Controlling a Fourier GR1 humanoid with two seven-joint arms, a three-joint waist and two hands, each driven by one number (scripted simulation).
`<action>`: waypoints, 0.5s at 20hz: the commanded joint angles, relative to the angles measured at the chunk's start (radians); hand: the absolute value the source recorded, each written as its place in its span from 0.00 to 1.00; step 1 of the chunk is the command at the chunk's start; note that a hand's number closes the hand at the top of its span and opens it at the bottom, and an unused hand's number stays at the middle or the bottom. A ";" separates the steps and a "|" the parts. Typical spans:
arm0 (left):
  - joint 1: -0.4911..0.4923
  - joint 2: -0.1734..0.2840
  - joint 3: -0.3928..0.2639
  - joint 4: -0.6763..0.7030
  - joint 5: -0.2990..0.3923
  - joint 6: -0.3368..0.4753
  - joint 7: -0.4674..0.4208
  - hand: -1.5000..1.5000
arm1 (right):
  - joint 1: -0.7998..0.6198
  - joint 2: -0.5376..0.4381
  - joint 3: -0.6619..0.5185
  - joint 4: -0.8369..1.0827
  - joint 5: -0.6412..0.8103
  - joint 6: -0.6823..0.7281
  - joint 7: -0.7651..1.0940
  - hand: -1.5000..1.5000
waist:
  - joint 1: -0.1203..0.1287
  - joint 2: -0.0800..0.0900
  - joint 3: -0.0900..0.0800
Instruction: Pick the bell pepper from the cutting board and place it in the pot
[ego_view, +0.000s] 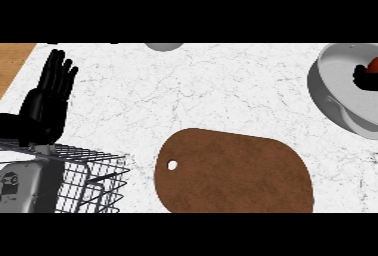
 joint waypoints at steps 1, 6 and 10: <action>0.031 -0.058 -0.047 -0.022 -0.032 0.046 0.012 0.50 | 0.044 -0.072 -0.102 0.148 -0.105 -0.081 -0.179 1.00 | 0.006 0.005 -0.005; 0.033 -0.070 -0.051 -0.001 -0.029 0.044 -0.017 0.50 | 0.011 -0.124 -0.154 0.365 -0.156 -0.167 -0.341 1.00 | 0.013 0.007 -0.005; -0.002 -0.024 -0.008 0.054 -0.012 0.015 -0.025 0.50 | -0.064 -0.158 -0.166 0.524 -0.166 -0.210 -0.405 1.00 | 0.011 0.007 -0.006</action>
